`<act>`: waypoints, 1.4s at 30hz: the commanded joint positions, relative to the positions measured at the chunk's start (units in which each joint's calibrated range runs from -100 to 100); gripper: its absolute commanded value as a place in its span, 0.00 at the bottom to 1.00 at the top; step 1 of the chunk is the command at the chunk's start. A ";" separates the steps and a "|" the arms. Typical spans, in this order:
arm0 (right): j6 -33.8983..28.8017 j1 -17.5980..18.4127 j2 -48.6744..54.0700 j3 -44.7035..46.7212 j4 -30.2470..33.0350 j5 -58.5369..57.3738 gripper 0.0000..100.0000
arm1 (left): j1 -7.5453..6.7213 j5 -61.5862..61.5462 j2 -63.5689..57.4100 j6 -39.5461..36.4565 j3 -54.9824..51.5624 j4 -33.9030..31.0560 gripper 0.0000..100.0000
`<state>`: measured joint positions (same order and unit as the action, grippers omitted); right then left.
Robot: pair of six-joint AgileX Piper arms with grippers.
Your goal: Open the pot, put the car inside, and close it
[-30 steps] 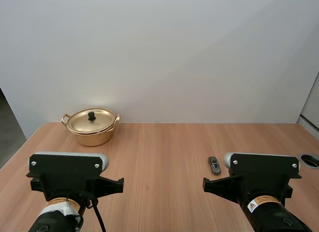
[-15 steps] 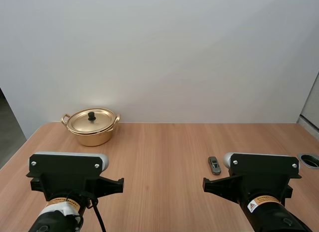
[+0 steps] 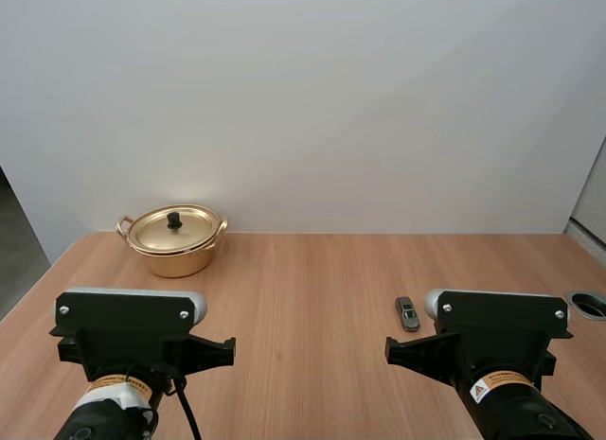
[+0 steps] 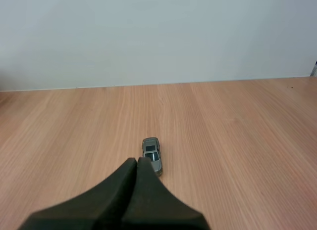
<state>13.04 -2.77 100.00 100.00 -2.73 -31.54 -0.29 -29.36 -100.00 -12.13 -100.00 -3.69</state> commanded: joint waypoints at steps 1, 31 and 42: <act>0.00 0.01 0.00 0.00 0.01 -0.13 0.00 | -0.03 0.01 0.00 -0.06 0.00 -0.07 0.00; 0.00 0.01 0.00 -14.20 41.58 8.16 0.00 | -0.03 -0.10 0.00 4.11 17.52 -13.85 0.00; 1.77 0.01 0.00 -29.30 24.54 -4.64 0.00 | 0.75 -2.14 7.60 -1.38 33.58 -13.97 0.00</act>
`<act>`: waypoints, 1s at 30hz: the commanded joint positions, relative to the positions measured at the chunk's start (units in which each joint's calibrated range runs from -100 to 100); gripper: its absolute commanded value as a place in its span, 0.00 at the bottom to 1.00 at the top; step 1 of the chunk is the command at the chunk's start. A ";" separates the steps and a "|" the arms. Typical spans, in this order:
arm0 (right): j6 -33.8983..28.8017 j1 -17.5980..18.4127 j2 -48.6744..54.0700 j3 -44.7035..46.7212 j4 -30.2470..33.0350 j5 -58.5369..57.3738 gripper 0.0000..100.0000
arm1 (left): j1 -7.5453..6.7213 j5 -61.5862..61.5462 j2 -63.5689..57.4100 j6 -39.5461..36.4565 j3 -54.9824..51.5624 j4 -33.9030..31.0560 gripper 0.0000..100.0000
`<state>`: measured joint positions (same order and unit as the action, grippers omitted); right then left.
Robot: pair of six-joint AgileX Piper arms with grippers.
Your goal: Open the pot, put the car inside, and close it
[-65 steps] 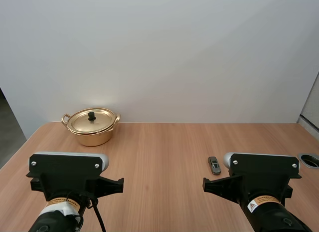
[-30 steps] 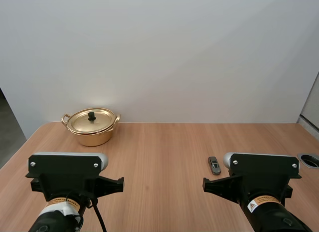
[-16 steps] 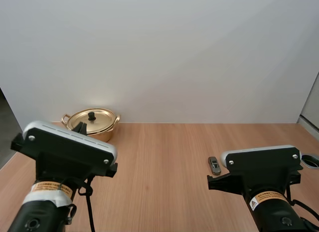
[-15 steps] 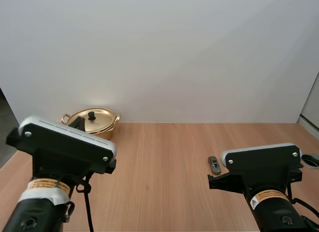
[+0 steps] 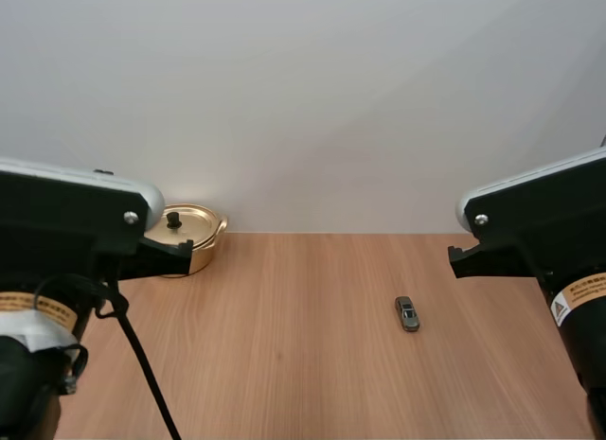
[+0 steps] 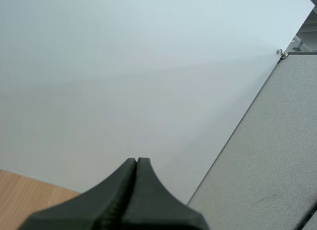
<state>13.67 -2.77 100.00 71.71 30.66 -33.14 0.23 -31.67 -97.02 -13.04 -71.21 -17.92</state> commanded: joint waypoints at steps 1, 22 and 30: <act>2.98 0.01 0.00 -1.01 -10.76 -5.72 0.00 | 0.54 0.34 7.50 -1.29 7.00 0.34 0.00; 20.53 0.01 0.00 -1.01 -37.22 -34.79 0.00 | 3.43 -32.57 76.63 10.98 52.43 7.75 0.00; 20.63 0.01 0.00 -1.01 -37.22 -34.79 0.00 | 3.43 -31.75 85.69 11.21 55.41 7.65 0.52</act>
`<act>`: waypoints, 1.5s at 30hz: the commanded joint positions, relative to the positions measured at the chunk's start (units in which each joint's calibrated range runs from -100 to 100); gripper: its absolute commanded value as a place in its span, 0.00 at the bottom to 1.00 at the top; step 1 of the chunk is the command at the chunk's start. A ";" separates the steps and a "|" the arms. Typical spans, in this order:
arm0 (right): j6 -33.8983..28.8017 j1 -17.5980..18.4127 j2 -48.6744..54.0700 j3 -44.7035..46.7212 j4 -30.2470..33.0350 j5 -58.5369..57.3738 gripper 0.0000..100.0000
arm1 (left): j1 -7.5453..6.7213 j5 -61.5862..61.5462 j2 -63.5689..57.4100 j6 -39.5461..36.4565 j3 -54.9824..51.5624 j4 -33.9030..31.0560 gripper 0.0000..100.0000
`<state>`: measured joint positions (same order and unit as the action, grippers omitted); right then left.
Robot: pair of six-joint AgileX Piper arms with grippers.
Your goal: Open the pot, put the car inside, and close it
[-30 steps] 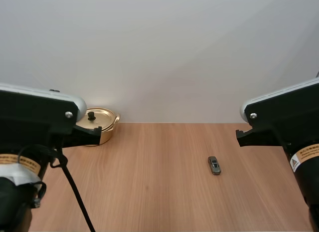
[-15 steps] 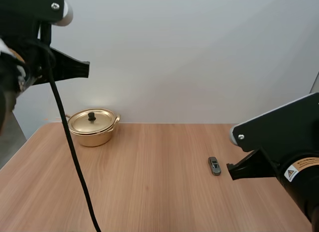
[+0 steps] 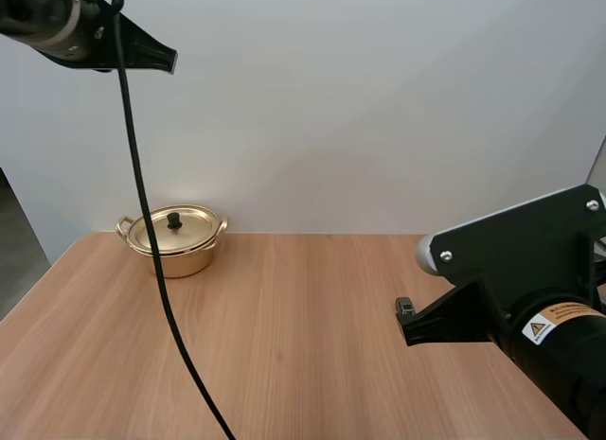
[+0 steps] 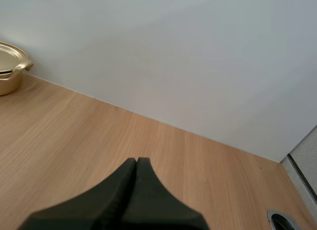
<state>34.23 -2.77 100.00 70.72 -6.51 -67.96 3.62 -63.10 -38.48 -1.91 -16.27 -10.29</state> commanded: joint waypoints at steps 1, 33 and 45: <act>0.07 0.01 0.00 -0.02 -0.06 0.03 0.00 | 0.04 -1.16 28.26 0.08 1.11 0.11 0.66; 0.49 -1.90 0.00 -0.02 -0.06 -0.12 0.00 | 2.74 -14.15 51.87 4.67 16.25 10.61 1.00; 0.49 -3.64 0.00 -0.02 -0.06 -0.12 0.00 | 4.13 -16.45 57.98 6.81 18.88 16.30 1.00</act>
<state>34.69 -6.38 100.00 70.72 -6.55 -68.13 7.71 -79.02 19.30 4.67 2.44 5.45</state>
